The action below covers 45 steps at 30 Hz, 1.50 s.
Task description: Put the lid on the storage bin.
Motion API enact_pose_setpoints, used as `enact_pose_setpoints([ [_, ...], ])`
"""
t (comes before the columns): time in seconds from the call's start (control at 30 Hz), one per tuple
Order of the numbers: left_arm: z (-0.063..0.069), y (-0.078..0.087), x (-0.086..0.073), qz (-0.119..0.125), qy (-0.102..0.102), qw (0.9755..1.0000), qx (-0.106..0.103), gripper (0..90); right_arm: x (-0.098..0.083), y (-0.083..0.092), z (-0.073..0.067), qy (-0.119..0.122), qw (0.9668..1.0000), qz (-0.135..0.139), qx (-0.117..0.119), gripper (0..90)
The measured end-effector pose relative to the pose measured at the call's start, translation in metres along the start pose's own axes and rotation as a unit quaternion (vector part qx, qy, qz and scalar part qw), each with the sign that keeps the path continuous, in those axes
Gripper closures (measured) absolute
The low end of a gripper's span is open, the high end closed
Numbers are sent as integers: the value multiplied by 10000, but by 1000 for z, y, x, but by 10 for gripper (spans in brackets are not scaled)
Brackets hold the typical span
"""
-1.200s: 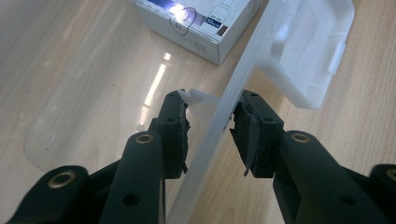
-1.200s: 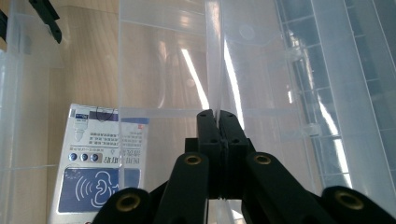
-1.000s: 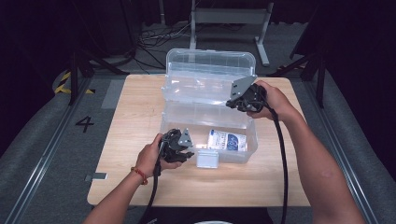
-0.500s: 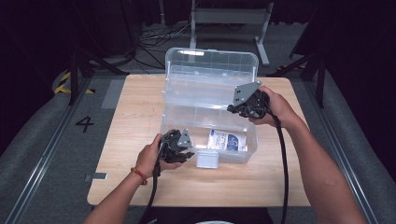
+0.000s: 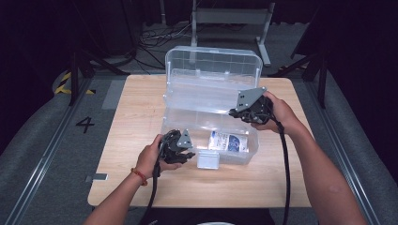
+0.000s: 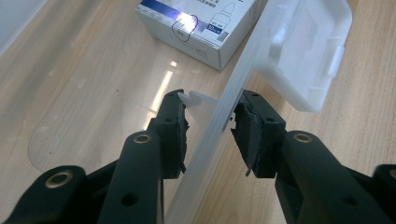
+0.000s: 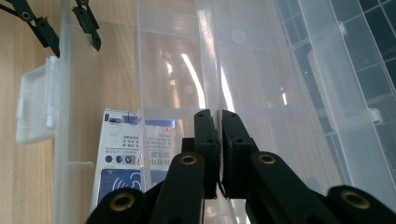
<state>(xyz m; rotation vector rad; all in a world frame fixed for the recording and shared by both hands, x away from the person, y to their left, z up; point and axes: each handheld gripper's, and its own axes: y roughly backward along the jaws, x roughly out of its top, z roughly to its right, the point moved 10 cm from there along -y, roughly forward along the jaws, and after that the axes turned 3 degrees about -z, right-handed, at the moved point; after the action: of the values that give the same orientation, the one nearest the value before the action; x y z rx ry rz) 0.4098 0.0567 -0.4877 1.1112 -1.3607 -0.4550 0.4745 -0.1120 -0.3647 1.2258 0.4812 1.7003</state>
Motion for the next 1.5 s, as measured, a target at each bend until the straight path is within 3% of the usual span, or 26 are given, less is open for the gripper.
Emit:
enact_pose_setpoints([
  [0.7, 0, 1, 0, 45, 3, 10000, 23, 625, -7, 3, -16, -43, 9997, 184, 146, 863],
  [1.07, -1, 2, -2, 188, 25, 9997, 156, 581, -11, 4, -22, -118, 9993, 321, 180, 858],
  [1.27, 1, 14, -9, 286, 157, 9994, 143, 515, -12, 4, -24, -183, 9987, 419, 225, 856],
  [1.5, -5, 35, -23, 455, 479, 9976, 205, 441, -13, 4, -26, -256, 9982, 484, 234, 855],
])
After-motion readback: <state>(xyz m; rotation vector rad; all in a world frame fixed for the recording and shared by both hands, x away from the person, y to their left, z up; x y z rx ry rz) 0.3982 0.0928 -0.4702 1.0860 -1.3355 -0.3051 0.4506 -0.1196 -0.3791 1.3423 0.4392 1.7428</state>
